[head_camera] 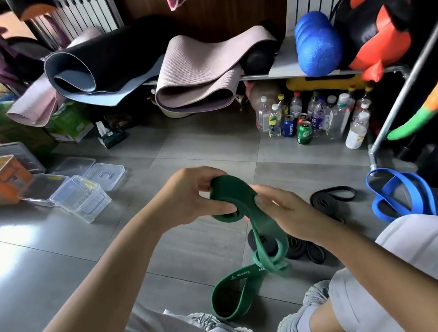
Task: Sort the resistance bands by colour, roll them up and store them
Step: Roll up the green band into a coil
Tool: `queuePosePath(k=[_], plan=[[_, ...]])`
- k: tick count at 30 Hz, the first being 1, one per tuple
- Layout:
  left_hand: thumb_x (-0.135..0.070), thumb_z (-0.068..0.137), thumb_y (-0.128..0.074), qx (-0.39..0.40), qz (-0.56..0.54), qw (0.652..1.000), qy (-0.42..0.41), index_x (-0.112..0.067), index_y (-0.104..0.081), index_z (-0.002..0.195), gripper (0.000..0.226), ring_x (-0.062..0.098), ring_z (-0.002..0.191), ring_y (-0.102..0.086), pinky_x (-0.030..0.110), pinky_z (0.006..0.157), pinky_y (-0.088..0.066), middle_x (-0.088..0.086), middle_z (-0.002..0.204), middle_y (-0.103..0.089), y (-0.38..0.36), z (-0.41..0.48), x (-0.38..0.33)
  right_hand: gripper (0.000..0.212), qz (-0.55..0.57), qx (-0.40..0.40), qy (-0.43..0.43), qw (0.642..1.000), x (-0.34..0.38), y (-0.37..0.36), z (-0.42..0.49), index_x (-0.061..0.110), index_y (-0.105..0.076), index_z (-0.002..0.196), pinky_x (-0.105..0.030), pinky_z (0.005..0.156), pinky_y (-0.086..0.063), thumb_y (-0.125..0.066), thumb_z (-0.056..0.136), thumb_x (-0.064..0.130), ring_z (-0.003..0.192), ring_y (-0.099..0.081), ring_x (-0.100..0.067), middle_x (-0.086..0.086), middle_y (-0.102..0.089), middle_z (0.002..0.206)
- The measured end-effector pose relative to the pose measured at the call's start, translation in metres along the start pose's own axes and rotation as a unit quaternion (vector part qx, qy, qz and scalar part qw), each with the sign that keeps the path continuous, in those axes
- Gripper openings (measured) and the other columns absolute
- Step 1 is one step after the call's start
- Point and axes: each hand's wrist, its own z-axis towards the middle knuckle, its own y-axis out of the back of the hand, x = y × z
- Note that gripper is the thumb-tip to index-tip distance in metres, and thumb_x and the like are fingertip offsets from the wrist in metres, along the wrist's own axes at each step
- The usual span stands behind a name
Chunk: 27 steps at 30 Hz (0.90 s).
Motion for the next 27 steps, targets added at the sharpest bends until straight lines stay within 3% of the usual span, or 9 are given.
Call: queuePosePath(k=[5,8,11,14,16,19,22,24,27], plan=[[-0.005,0.064,-0.083,0.010,-0.032,0.999,-0.017,-0.024,-0.067,0.095,0.039,0.005,0.092,-0.066,0.020,0.083,-0.053,-0.008,0.094,-0.071,-0.002,0.000,-0.004,0.056,-0.012,0.003,0.027,1.000,0.005,-0.001,-0.001,0.039,-0.051,0.120,-0.020,0.099,-0.042,-0.079,0.072,0.027,0.117,-0.052,0.002,0.022,-0.059,0.122],[-0.001,0.066,-0.080,0.012,-0.071,0.997,-0.033,-0.021,-0.067,0.096,0.039,0.008,0.092,-0.067,0.018,0.080,-0.052,-0.004,0.096,-0.071,-0.003,-0.003,-0.007,0.050,0.023,-0.054,0.043,0.997,0.005,-0.004,0.002,0.027,-0.058,0.110,-0.035,0.093,-0.051,-0.081,0.069,0.013,0.102,-0.064,-0.011,0.006,-0.069,0.106],[0.005,0.067,-0.076,-0.011,-0.176,0.984,-0.013,-0.018,-0.066,0.099,0.040,0.015,0.095,-0.068,0.027,0.079,-0.055,0.002,0.098,-0.072,-0.009,-0.005,0.000,0.045,0.080,-0.058,0.046,0.994,0.008,0.000,0.002,0.021,-0.062,0.104,-0.033,0.085,-0.054,-0.079,0.065,0.006,0.094,-0.068,-0.017,0.002,-0.072,0.099],[0.005,0.070,-0.074,-0.014,-0.193,0.980,0.036,-0.017,-0.063,0.103,0.041,0.019,0.098,-0.067,0.032,0.081,-0.055,0.004,0.101,-0.071,-0.019,-0.007,0.009,0.046,0.041,-0.045,0.035,0.998,0.006,0.007,0.004,0.030,-0.065,0.101,-0.034,0.085,-0.054,-0.086,0.061,0.018,0.095,-0.068,-0.016,0.003,-0.073,0.099],[-0.001,0.073,-0.075,0.027,-0.124,0.991,0.053,-0.014,-0.059,0.111,0.044,0.018,0.105,-0.062,0.029,0.083,-0.054,0.001,0.110,-0.066,-0.020,-0.007,0.007,0.043,-0.026,-0.030,0.018,0.999,0.005,0.009,0.005,0.033,-0.067,0.099,-0.037,0.083,-0.055,-0.086,0.061,0.026,0.094,-0.068,-0.016,0.003,-0.073,0.098],[-0.024,0.071,-0.079,0.059,0.129,0.989,0.034,-0.022,-0.046,0.130,0.068,0.010,0.113,-0.048,0.024,0.089,-0.045,-0.011,0.126,-0.050,-0.019,-0.003,-0.006,0.030,-0.178,0.000,-0.002,0.984,0.012,0.013,0.006,0.029,-0.067,0.091,-0.033,0.071,-0.052,-0.083,0.066,0.027,0.081,-0.065,-0.014,0.005,-0.070,0.084],[-0.036,0.070,-0.078,0.089,0.283,0.955,0.014,-0.024,-0.053,0.121,0.058,0.016,0.097,-0.055,0.026,0.077,-0.046,-0.008,0.110,-0.060,-0.025,0.002,-0.021,0.033,-0.247,0.004,0.003,0.969,0.022,0.012,0.007,0.025,-0.067,0.095,-0.033,0.070,-0.050,-0.082,0.066,0.029,0.080,-0.062,-0.010,0.007,-0.068,0.085],[-0.035,0.071,-0.076,0.076,0.308,0.948,0.006,-0.022,-0.059,0.109,0.043,0.018,0.086,-0.056,0.027,0.068,-0.046,-0.004,0.094,-0.064,-0.027,0.005,-0.024,0.039,-0.245,-0.015,0.003,0.969,0.023,0.013,0.006,0.027,-0.066,0.102,-0.029,0.073,-0.051,-0.082,0.066,0.029,0.085,-0.062,-0.007,0.010,-0.069,0.090],[-0.028,0.070,-0.078,0.053,0.254,0.966,-0.002,-0.019,-0.063,0.108,0.041,0.019,0.088,-0.058,0.029,0.073,-0.049,-0.002,0.096,-0.066,-0.022,0.006,-0.020,0.054,-0.160,-0.029,-0.026,0.986,0.013,0.018,0.001,0.031,-0.062,0.116,-0.019,0.080,-0.050,-0.082,0.066,0.027,0.099,-0.059,0.002,0.017,-0.067,0.105]])
